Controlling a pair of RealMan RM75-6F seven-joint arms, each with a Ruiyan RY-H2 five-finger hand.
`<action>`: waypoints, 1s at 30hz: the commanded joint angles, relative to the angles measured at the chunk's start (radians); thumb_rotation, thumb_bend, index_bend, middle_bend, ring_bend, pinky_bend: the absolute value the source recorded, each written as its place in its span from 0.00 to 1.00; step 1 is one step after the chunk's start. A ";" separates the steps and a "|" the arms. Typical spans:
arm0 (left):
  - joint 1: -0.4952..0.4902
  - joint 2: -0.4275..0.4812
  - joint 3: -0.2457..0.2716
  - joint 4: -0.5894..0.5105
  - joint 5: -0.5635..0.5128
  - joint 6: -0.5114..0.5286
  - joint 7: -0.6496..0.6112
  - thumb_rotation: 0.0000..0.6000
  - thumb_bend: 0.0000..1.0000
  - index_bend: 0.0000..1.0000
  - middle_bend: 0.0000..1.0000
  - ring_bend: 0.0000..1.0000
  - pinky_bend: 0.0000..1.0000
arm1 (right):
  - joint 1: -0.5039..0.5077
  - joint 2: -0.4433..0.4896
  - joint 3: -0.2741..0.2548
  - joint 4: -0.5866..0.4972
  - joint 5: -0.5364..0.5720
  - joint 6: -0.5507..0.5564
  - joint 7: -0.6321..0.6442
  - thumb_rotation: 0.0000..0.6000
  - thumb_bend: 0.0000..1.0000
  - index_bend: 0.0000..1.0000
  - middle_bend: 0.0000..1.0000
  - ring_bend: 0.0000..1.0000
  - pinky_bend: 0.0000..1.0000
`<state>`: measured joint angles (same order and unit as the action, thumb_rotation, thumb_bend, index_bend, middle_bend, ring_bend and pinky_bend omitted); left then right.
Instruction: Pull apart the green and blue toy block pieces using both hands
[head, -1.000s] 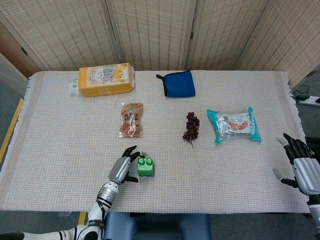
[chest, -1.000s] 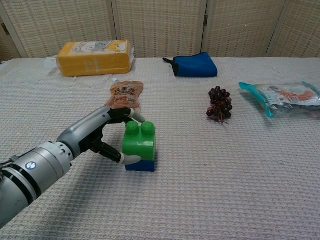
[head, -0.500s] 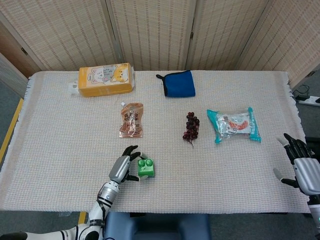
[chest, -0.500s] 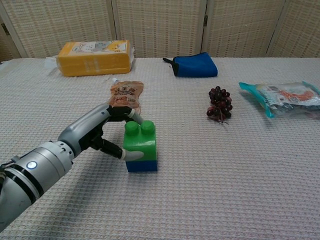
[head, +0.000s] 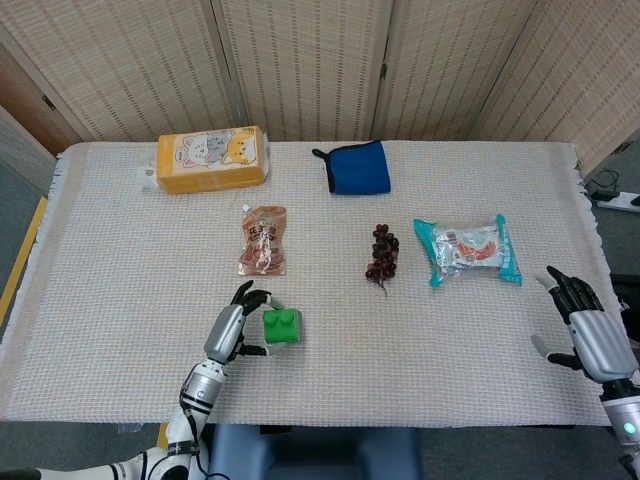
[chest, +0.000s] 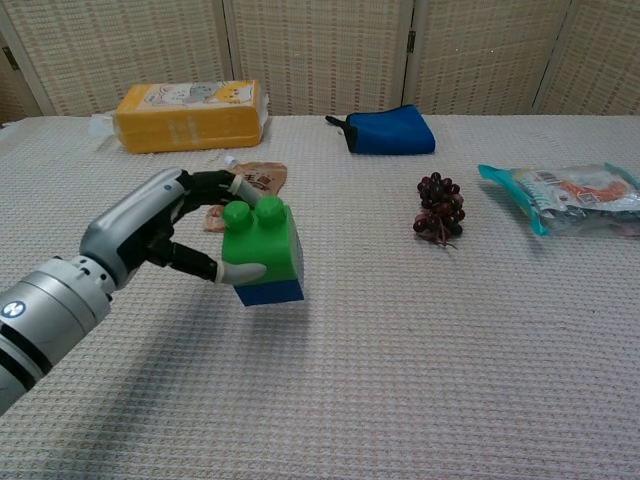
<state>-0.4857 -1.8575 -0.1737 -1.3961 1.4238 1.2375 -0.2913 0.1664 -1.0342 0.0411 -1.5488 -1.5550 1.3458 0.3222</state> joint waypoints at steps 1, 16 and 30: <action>0.019 0.037 0.007 -0.051 0.020 0.032 -0.028 1.00 0.29 0.65 0.79 0.28 0.00 | 0.084 -0.061 0.007 0.088 -0.076 -0.051 0.170 1.00 0.38 0.00 0.00 0.00 0.00; 0.017 0.169 -0.080 -0.274 -0.106 -0.022 -0.028 1.00 0.35 0.69 0.83 0.28 0.00 | 0.363 -0.342 -0.047 0.325 -0.201 -0.237 0.750 1.00 0.38 0.00 0.00 0.00 0.00; -0.004 0.173 -0.127 -0.336 -0.154 -0.013 0.017 1.00 0.35 0.72 0.86 0.32 0.00 | 0.508 -0.585 0.022 0.424 -0.125 -0.290 0.835 1.00 0.38 0.00 0.00 0.00 0.00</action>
<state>-0.4901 -1.6837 -0.3003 -1.7318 1.2709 1.2230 -0.2744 0.6470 -1.5824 0.0434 -1.1432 -1.7034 1.0720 1.1349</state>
